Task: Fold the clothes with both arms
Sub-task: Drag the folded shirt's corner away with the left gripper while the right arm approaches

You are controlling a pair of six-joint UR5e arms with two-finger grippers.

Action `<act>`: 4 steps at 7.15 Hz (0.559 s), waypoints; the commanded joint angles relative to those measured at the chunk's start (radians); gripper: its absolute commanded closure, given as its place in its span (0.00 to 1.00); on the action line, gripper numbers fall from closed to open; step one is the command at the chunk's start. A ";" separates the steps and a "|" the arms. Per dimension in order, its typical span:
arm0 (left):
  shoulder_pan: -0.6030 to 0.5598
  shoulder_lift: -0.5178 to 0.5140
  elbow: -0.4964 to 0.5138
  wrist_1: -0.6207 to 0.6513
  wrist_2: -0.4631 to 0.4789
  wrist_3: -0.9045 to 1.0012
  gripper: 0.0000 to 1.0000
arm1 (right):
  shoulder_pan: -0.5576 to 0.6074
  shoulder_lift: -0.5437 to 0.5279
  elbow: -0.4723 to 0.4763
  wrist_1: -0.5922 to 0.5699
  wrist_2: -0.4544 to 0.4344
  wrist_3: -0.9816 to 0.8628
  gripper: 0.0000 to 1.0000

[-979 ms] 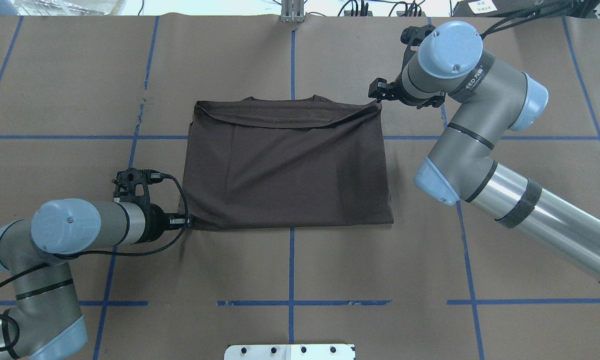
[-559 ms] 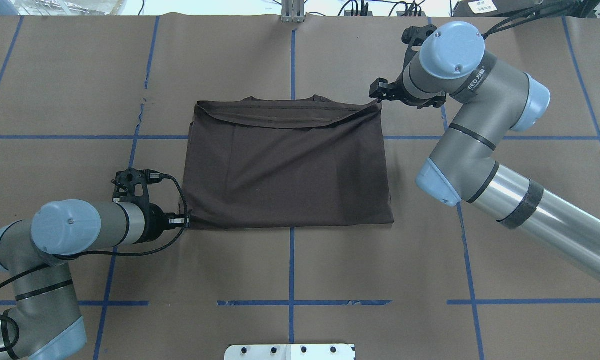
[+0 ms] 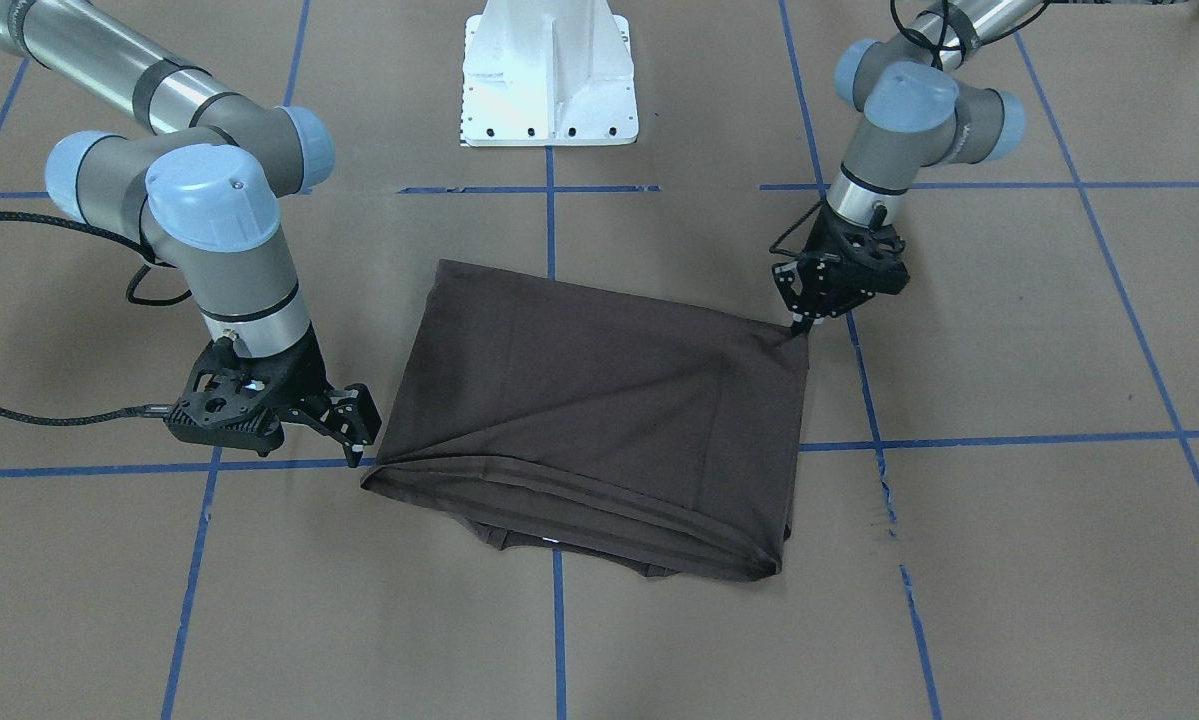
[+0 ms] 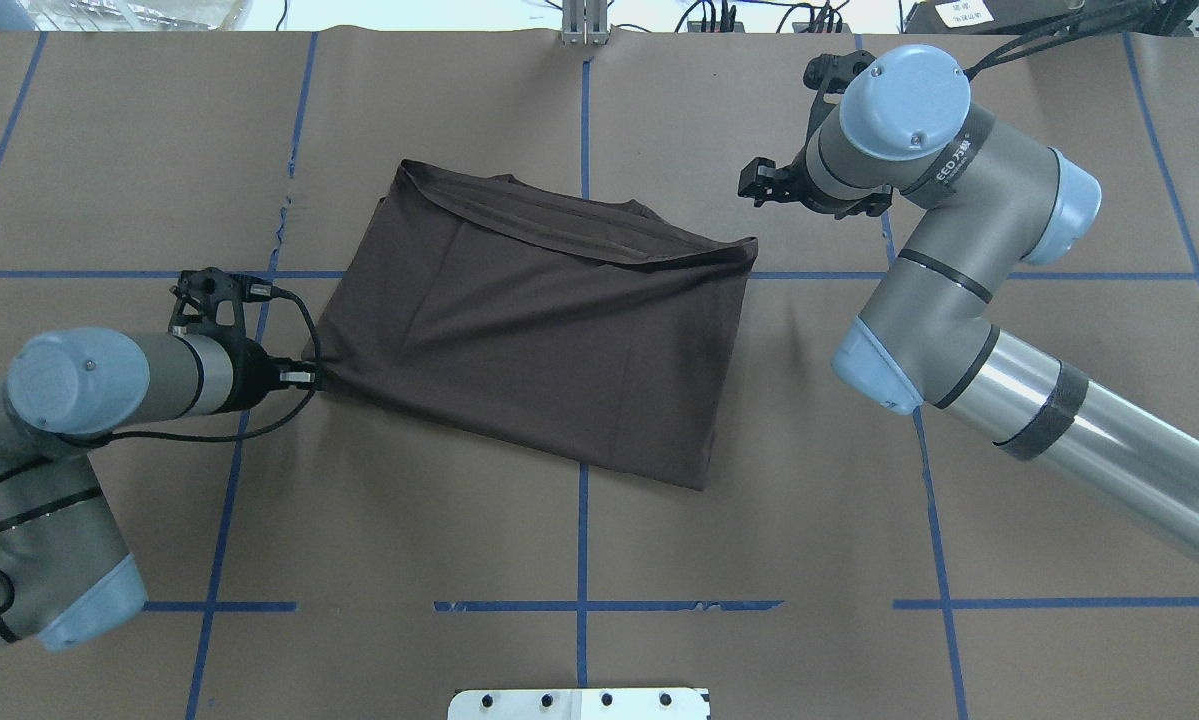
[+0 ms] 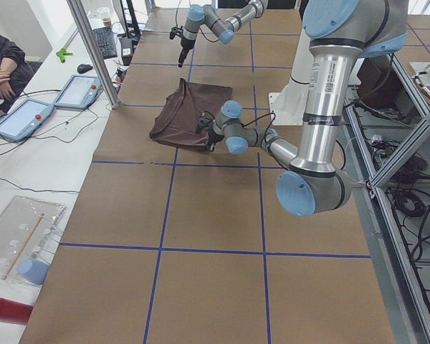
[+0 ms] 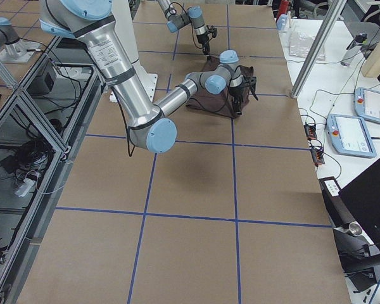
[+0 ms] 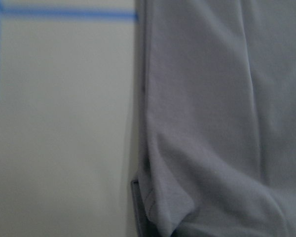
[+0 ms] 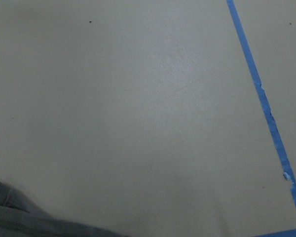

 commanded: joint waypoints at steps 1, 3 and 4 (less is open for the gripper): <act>-0.180 -0.208 0.269 0.000 -0.004 0.157 1.00 | -0.002 0.002 0.002 0.000 -0.003 0.000 0.00; -0.242 -0.495 0.625 -0.010 0.002 0.178 1.00 | -0.003 0.007 0.006 -0.002 -0.001 0.000 0.00; -0.265 -0.581 0.745 -0.023 0.004 0.201 1.00 | -0.003 0.006 0.017 -0.003 0.000 0.000 0.00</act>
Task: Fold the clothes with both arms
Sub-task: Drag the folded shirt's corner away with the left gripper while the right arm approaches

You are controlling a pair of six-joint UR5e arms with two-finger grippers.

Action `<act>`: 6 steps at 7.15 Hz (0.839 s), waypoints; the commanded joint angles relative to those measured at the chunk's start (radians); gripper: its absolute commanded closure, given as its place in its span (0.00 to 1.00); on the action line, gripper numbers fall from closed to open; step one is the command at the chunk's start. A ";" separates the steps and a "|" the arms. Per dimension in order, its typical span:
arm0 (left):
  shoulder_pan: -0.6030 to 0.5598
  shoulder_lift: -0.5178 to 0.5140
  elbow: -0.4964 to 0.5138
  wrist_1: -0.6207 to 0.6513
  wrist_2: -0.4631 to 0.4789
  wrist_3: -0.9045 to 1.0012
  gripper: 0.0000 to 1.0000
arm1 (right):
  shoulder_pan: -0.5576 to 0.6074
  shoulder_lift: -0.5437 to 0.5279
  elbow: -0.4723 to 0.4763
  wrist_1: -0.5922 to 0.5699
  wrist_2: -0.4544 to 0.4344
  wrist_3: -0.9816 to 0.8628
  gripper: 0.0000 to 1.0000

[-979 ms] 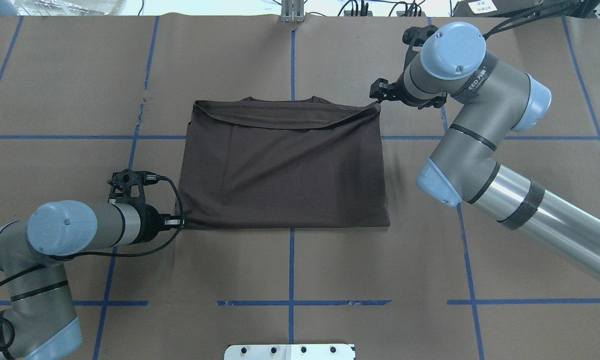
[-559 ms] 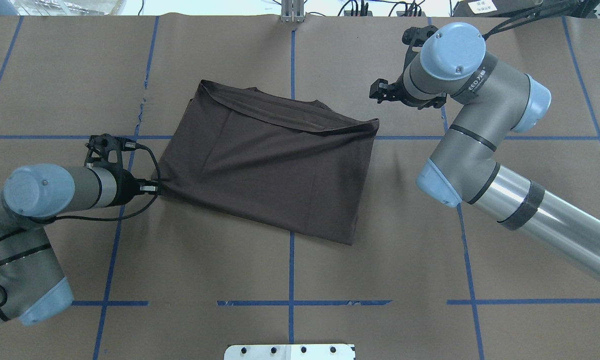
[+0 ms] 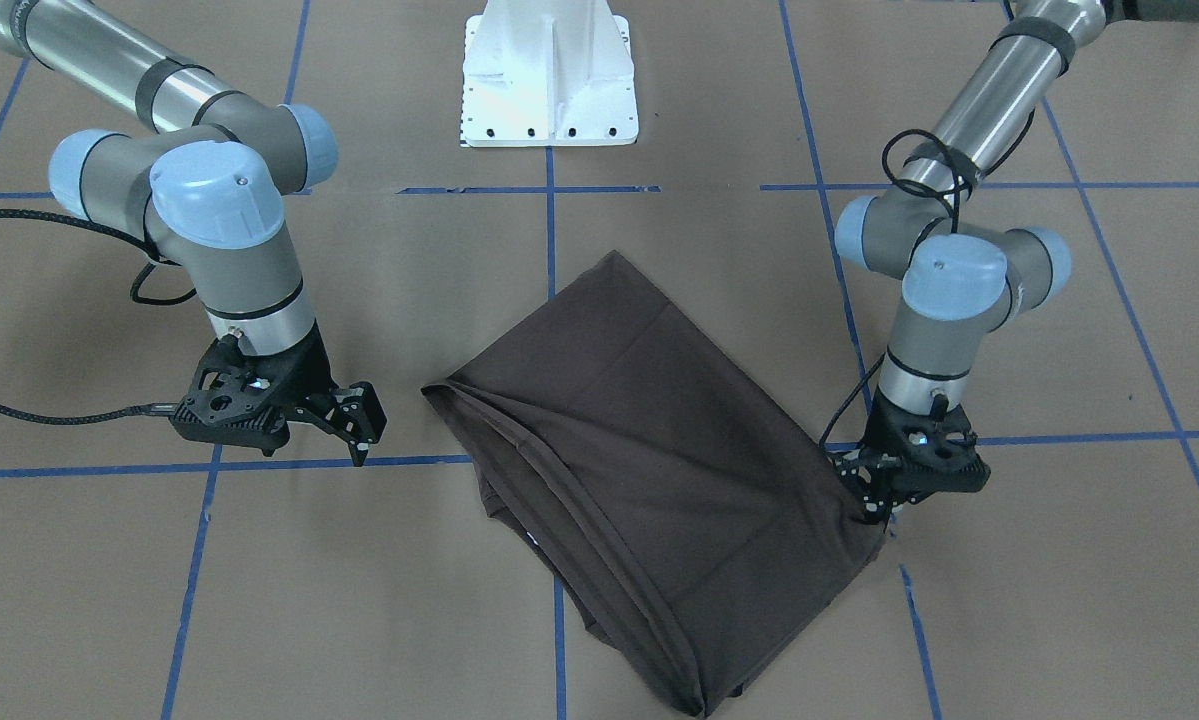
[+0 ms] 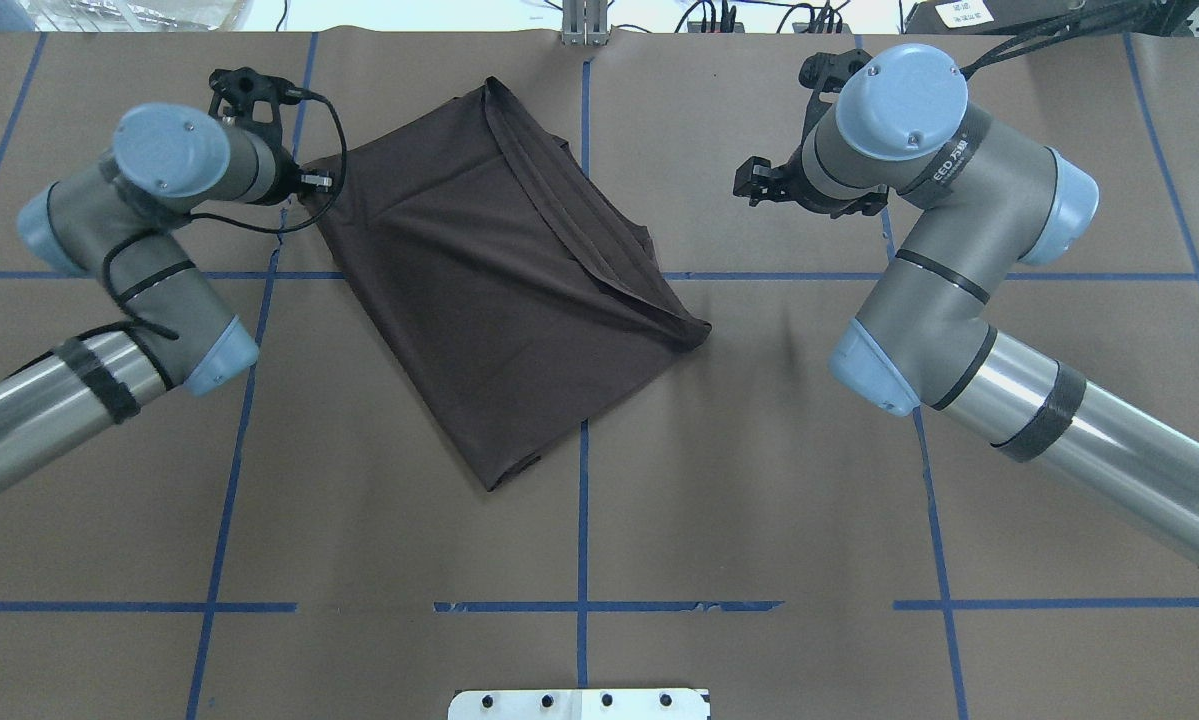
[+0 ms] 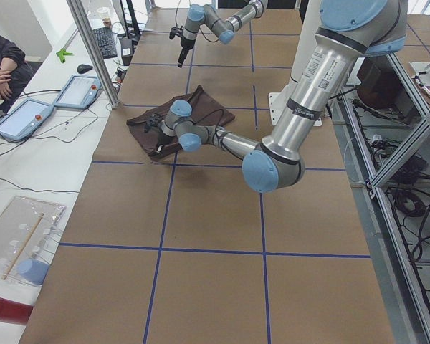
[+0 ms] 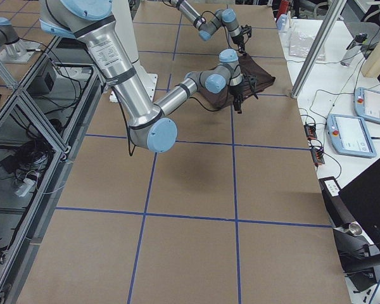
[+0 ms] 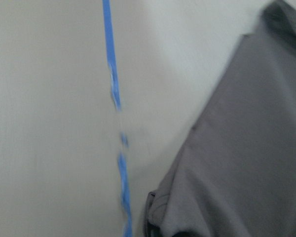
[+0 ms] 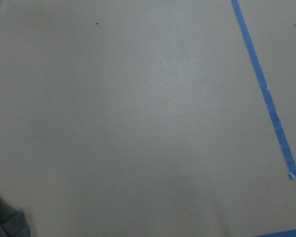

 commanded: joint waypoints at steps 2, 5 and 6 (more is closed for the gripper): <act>-0.047 -0.157 0.245 -0.069 0.001 0.066 1.00 | -0.005 -0.003 0.030 -0.002 0.003 0.000 0.00; -0.068 -0.140 0.184 -0.077 -0.049 0.141 0.00 | -0.054 0.023 0.019 0.003 -0.008 0.026 0.00; -0.099 -0.111 0.151 -0.078 -0.166 0.164 0.00 | -0.069 0.056 -0.008 0.024 -0.014 0.063 0.00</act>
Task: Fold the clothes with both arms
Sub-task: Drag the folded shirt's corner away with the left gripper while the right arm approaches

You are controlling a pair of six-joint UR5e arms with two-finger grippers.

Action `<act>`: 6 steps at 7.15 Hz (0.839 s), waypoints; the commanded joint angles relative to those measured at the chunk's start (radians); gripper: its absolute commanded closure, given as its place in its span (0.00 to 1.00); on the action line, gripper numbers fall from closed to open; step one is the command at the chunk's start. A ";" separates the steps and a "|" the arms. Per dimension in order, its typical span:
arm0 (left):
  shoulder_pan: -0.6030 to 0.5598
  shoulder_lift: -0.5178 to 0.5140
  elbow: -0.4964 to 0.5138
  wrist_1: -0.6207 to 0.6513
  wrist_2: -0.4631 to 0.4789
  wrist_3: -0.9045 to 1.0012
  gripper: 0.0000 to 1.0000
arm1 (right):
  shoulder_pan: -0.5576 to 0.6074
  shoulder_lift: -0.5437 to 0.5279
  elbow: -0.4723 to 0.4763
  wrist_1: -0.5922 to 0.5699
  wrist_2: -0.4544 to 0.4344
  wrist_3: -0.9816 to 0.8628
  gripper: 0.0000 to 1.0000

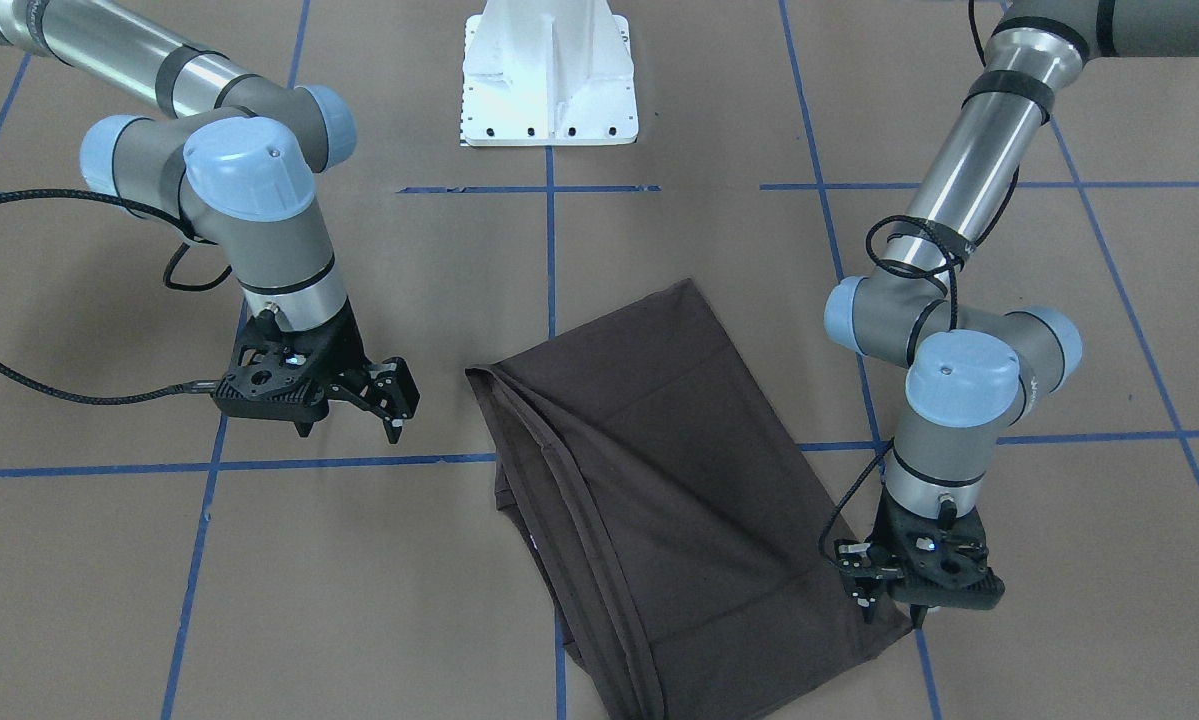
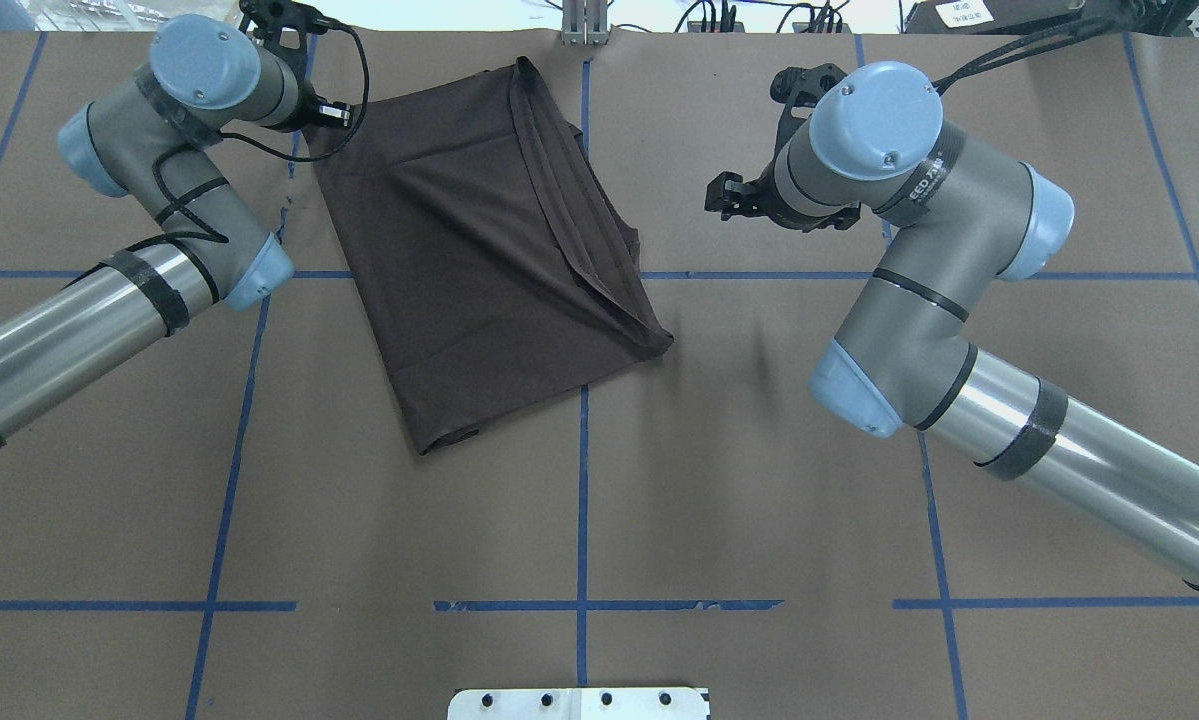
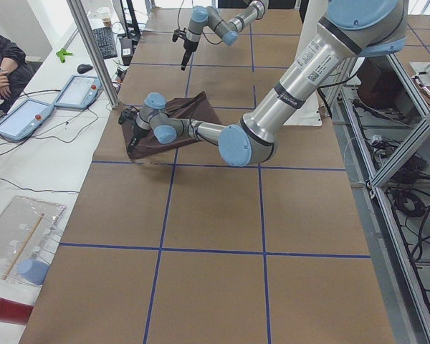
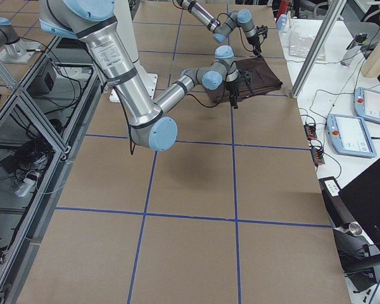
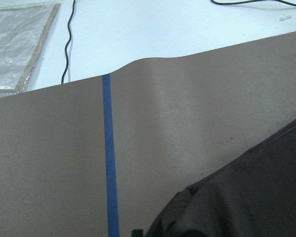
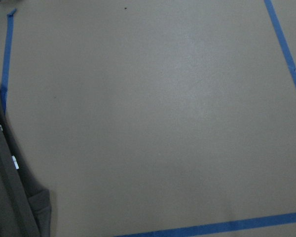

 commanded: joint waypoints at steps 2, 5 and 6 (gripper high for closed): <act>-0.037 0.115 -0.200 0.008 -0.134 0.047 0.00 | -0.065 0.148 -0.211 0.144 -0.086 0.087 0.04; -0.025 0.149 -0.250 0.001 -0.137 0.027 0.00 | -0.123 0.247 -0.357 0.157 -0.142 0.105 0.33; -0.022 0.149 -0.249 -0.001 -0.137 0.024 0.00 | -0.138 0.259 -0.380 0.157 -0.156 0.107 0.33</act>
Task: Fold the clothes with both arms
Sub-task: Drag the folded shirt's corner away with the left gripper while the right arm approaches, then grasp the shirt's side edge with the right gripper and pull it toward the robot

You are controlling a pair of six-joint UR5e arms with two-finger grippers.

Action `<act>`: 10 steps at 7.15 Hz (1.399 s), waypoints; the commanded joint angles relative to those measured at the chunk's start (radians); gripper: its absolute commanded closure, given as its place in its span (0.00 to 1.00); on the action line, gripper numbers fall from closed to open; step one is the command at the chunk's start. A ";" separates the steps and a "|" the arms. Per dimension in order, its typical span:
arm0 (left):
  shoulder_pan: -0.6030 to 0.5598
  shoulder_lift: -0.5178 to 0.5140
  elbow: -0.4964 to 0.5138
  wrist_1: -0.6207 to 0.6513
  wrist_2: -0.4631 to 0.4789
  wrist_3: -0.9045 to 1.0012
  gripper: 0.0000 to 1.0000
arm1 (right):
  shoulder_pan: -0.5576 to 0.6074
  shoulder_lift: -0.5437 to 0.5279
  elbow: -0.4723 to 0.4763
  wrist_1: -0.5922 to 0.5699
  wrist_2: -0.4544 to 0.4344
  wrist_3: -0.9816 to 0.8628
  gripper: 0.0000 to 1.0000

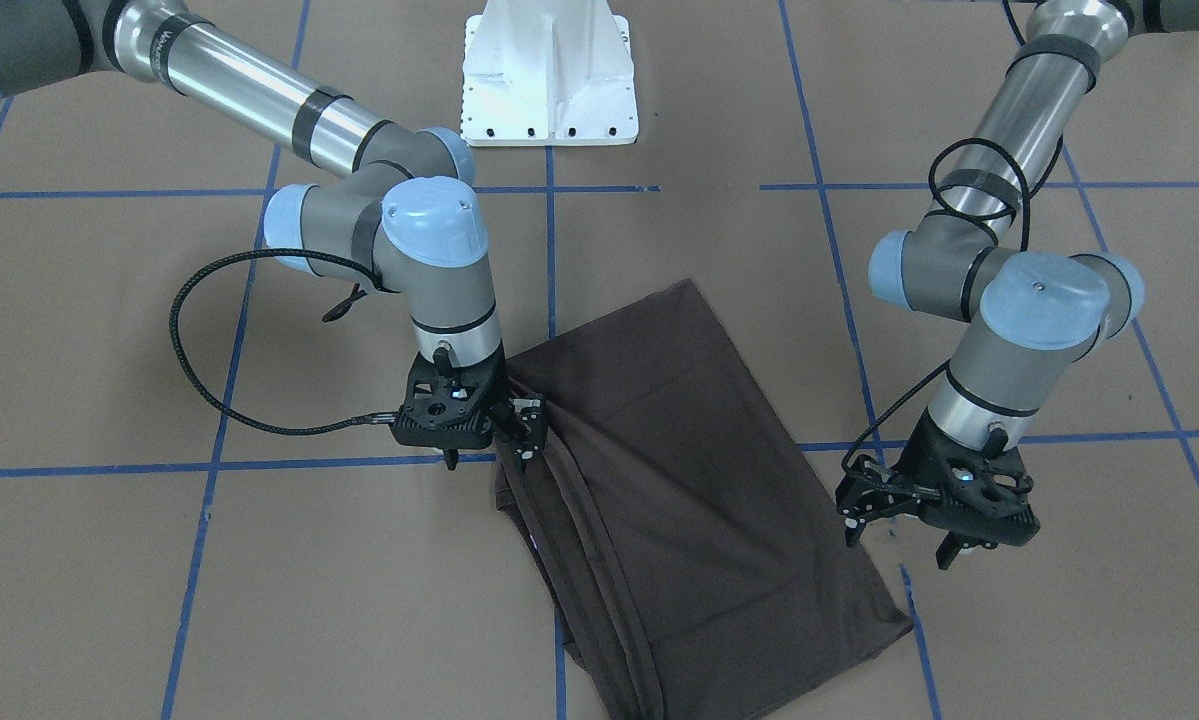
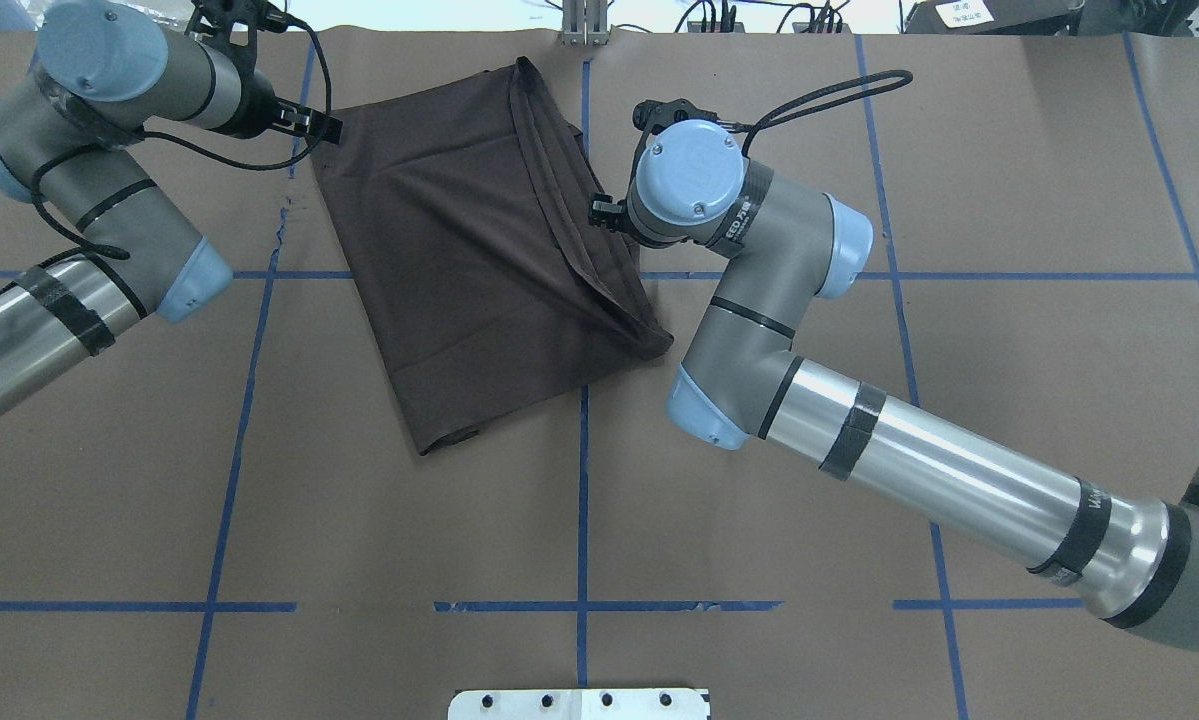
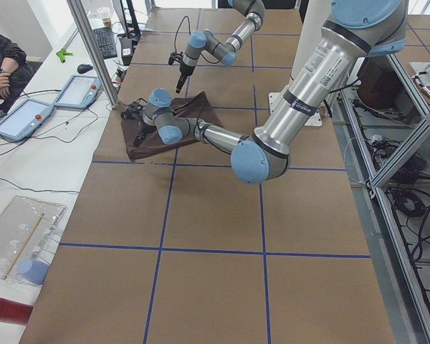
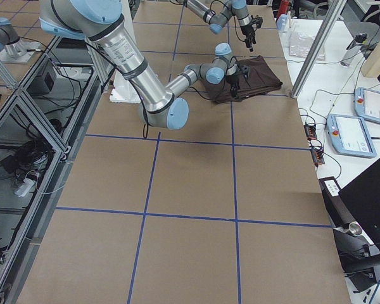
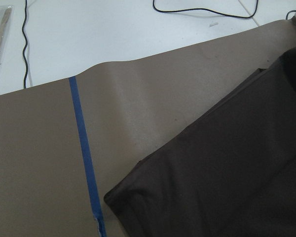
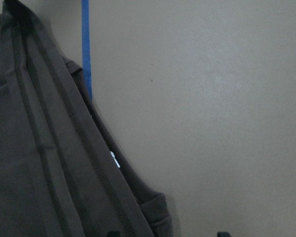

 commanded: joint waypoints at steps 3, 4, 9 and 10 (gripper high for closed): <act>0.002 0.004 -0.002 -0.004 0.000 -0.009 0.00 | -0.044 0.037 -0.075 0.002 -0.047 0.010 0.39; 0.004 0.006 -0.002 -0.004 0.000 -0.009 0.00 | -0.050 0.037 -0.082 0.002 -0.049 0.010 0.41; 0.004 0.018 -0.002 -0.007 0.000 -0.009 0.00 | -0.070 0.037 -0.094 0.000 -0.073 0.049 0.89; 0.004 0.018 -0.002 -0.007 0.000 -0.011 0.00 | -0.070 0.042 -0.092 -0.001 -0.073 0.063 1.00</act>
